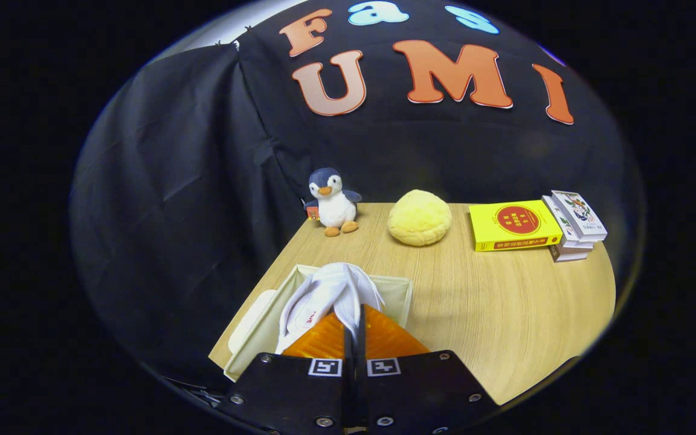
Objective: Open the storage box then place both shoes into the box .Put the left shoe in first, then the right shoe, with the right side of both shoes facing outward in a uniform manner.
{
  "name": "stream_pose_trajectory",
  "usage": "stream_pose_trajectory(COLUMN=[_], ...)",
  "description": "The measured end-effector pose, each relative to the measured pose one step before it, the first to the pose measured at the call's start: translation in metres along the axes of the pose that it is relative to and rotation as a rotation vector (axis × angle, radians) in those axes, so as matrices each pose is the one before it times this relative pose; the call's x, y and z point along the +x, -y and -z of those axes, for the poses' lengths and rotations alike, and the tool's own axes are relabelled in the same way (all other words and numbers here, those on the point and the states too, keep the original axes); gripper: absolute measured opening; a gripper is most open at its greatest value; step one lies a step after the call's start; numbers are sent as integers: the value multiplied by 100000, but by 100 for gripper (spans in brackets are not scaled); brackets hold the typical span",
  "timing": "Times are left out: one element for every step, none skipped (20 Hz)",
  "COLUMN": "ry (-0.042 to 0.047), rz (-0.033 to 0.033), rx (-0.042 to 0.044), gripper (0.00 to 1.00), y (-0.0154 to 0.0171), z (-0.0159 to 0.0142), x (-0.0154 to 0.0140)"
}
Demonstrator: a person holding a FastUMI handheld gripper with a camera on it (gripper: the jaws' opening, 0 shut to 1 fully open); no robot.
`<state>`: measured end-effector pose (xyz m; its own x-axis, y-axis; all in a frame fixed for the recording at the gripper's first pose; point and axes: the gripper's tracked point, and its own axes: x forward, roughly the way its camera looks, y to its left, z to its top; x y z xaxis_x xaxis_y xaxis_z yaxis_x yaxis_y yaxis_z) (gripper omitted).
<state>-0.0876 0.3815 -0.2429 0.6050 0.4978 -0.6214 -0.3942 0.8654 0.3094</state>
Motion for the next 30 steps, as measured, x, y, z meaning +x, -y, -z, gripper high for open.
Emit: stream_pose_trajectory(ry=[-1273,-419,-125,-647,-1154,-1336,-2569,-4225,-2325,-880,2918,2839,1419,958,1861,2565,2299,2046,1834,1988,1959,2029,1806,2037,2248,2443,2655,3248,3577,3282], rz=[748,1405,1412,2278,1698,1996,683,-6,-1318,-2343,-690,-1423,-1043,-677,-202,305,355,548,841,926,674,821,1082,1295,1107,954,806,536,1066,1291], rx=[250,-152,175,1268,1130,948,284,-2188,-1536,-732,-762,-1176,-1133,-399,438,475,22,-395,-441,3,406,434,111,-30,113,268,358,-4,-706,-1040], gripper=[1,1,1,1,1,1,2,2,4,8,13,18,27,29,32,35,37,39,44,48,54,57,63,65,71,73,77,78,82,84], y=[-297,-102,-19,209,191,191,-36,-150,-363,-582,-95,-194,108,277,482,727,793,960,1092,1090,1038,1101,1231,1443,1274,1309,1206,1165,1322,1470], z=[616,408,290,475,434,426,530,934,737,317,-598,-870,-668,-384,-622,-793,-630,-570,-525,-536,-628,-510,-570,-668,-672,-725,-748,-940,-1008,-894], x=[194,158,190,255,351,413,469,205,-179,-245,-439,-636,-603,-630,-649,-514,-520,-514,-443,-436,-487,-458,-416,-461,-467,-357,-431,-348,-404,-373])
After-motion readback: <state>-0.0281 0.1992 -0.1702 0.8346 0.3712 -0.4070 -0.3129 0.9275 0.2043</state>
